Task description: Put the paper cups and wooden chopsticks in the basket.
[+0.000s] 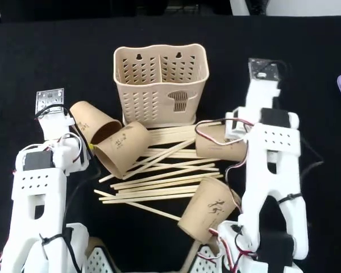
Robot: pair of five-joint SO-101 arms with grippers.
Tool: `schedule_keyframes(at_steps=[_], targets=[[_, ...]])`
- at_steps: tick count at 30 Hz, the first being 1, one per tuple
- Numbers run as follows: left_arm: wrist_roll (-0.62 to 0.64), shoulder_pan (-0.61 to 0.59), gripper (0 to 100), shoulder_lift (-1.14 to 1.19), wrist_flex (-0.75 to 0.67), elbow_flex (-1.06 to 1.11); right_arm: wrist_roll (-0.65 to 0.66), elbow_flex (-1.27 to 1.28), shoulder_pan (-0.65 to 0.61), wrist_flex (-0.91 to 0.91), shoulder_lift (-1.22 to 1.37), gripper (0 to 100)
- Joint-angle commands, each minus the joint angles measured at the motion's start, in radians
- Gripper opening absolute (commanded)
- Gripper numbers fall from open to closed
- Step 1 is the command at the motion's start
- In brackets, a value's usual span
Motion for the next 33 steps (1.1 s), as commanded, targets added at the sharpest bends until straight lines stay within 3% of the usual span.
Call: schedule_keyframes(at_steps=[1,17,23,33], targets=[[0.005,0.008,22,-0.025,-0.017,-0.007,0.011,-0.007,-0.04,0.008,-0.004,20.1],[0.005,0.007,22,-0.026,-0.035,0.01,0.037,0.053,-0.034,-0.011,-0.004,19.8],[0.005,-0.048,22,-0.026,-0.138,0.065,0.041,0.074,-0.028,-0.017,-0.01,0.8],[0.006,-0.088,22,-0.026,-0.144,0.062,0.04,0.044,-0.026,0.069,-0.039,1.1]])
